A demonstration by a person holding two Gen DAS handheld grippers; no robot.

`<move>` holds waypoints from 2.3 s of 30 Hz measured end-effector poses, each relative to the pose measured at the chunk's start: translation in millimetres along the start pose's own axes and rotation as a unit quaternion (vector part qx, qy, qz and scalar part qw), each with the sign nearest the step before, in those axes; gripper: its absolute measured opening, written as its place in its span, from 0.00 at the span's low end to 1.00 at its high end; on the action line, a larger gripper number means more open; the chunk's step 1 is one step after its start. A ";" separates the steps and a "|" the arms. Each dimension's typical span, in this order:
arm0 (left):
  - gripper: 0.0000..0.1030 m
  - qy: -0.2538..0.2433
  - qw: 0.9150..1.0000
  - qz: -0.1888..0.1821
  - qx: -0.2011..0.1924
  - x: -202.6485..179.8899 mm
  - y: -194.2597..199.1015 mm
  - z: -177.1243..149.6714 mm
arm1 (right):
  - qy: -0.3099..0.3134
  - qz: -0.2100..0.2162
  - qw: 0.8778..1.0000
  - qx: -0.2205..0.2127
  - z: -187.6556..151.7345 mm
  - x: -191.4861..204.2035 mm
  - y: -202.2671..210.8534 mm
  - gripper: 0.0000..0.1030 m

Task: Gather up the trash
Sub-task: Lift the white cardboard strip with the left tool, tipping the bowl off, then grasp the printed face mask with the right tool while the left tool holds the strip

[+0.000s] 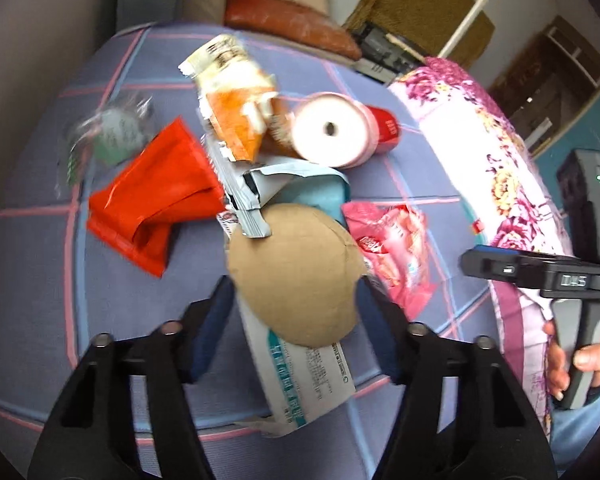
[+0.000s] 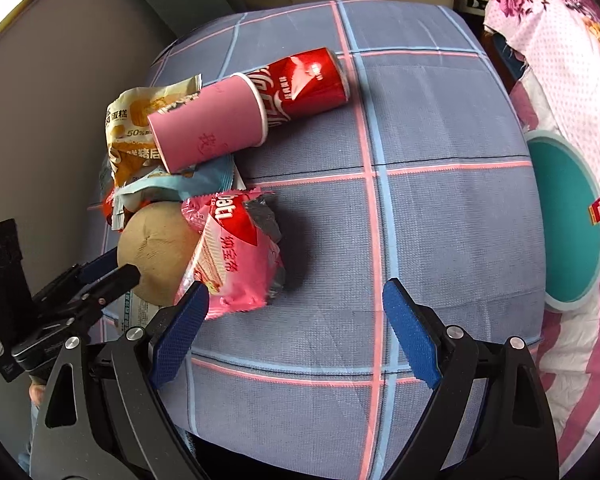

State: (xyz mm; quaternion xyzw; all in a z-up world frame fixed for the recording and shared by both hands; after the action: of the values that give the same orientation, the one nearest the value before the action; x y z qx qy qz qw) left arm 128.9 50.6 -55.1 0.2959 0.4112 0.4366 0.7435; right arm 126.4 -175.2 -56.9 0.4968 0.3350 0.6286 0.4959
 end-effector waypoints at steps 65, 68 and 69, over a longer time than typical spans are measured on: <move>0.16 -0.100 0.994 0.013 0.052 -81.8 -45.0 -9.0 | -0.100 0.036 0.993 -0.046 16.9 -125.8 28.1 0.82; 0.16 -0.106 0.994 0.000 0.030 -93.8 -28.6 0.7 | -0.112 0.030 0.991 -0.061 22.5 -139.7 34.8 0.82; 0.16 -0.106 0.994 -0.003 0.023 -96.1 -23.6 4.5 | -0.116 0.029 0.991 -0.063 24.6 -143.3 35.3 0.82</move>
State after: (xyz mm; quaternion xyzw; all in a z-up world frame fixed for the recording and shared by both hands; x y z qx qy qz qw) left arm 115.4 -46.1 -37.8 0.3558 0.3411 0.3909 0.7773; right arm 141.8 -324.0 -59.5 0.5434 0.2202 0.6007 0.5434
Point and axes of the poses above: each gripper's, at about its wrist camera, not at the fingertips, and y roughly against the way its jaws point, x to its left, z to its top, the point moved 3 cm from there along -y, roughly the way its jaws point, and after that the axes turned 2 degrees about -y, right-handed, at the moved point
